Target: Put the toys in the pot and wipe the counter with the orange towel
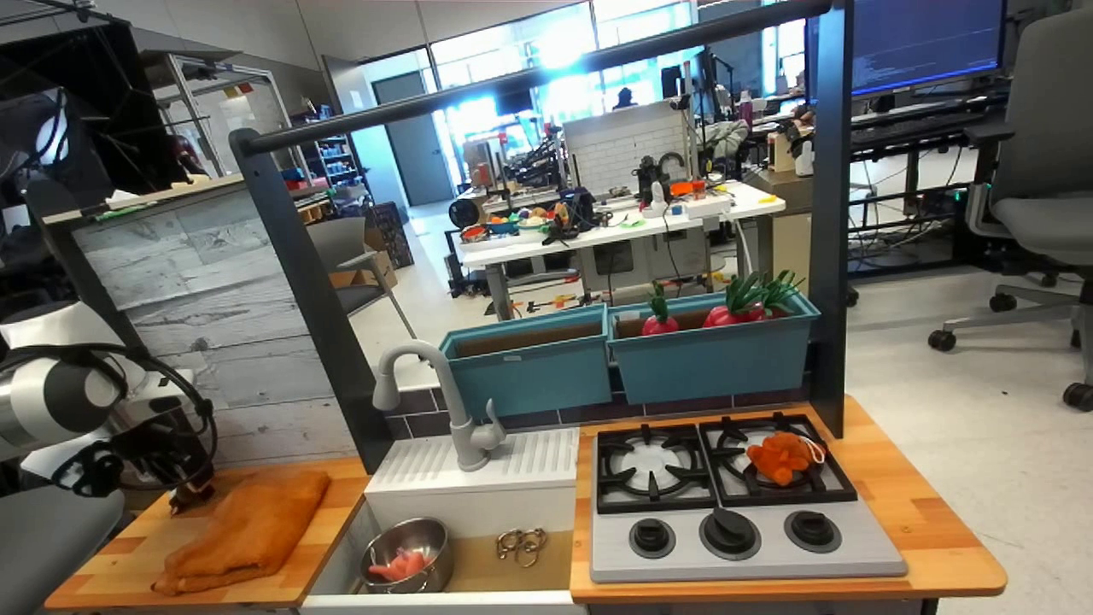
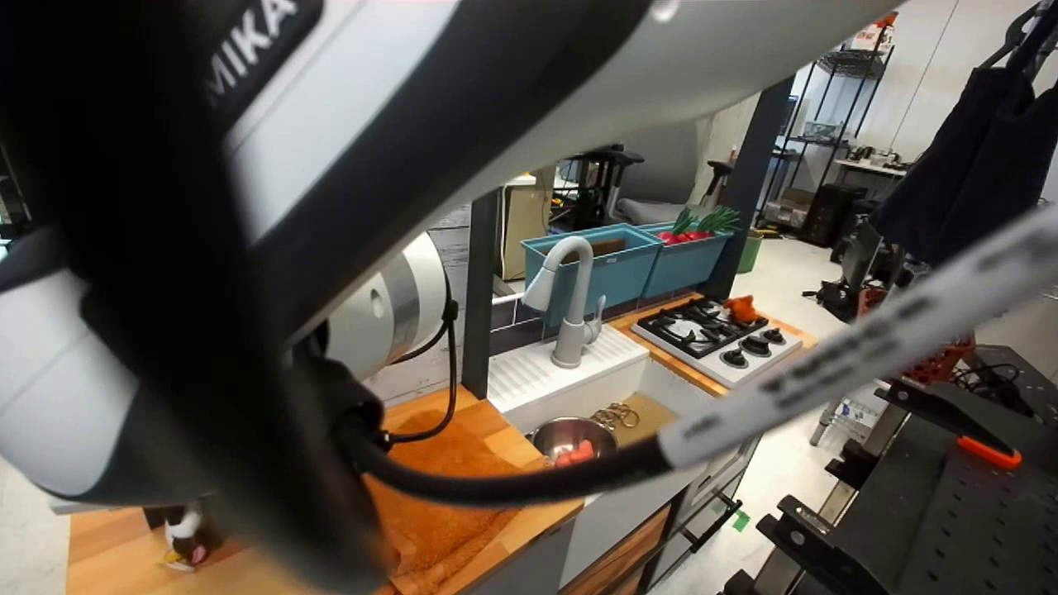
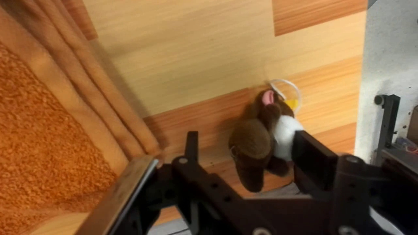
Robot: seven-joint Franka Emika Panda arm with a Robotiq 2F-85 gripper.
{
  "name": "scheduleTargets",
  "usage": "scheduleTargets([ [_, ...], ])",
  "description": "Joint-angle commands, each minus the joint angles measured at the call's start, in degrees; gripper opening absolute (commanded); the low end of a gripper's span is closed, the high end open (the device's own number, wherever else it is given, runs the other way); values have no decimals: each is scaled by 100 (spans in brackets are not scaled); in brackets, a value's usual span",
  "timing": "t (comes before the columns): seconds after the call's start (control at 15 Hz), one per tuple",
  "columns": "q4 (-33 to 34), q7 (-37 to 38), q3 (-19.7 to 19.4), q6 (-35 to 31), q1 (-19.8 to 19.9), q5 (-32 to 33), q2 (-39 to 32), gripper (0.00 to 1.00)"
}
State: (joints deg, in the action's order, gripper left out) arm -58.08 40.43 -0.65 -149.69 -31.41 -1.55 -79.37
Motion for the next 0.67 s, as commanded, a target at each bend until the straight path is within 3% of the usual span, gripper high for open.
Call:
scheduleTargets([
  [0.0,687,-77,18,75,17,11,-427,42],
  [0.4,1063,-58,110,175,202,-102,-618,0],
  [0.6,659,-205,254,199,290,-117,-264,0],
])
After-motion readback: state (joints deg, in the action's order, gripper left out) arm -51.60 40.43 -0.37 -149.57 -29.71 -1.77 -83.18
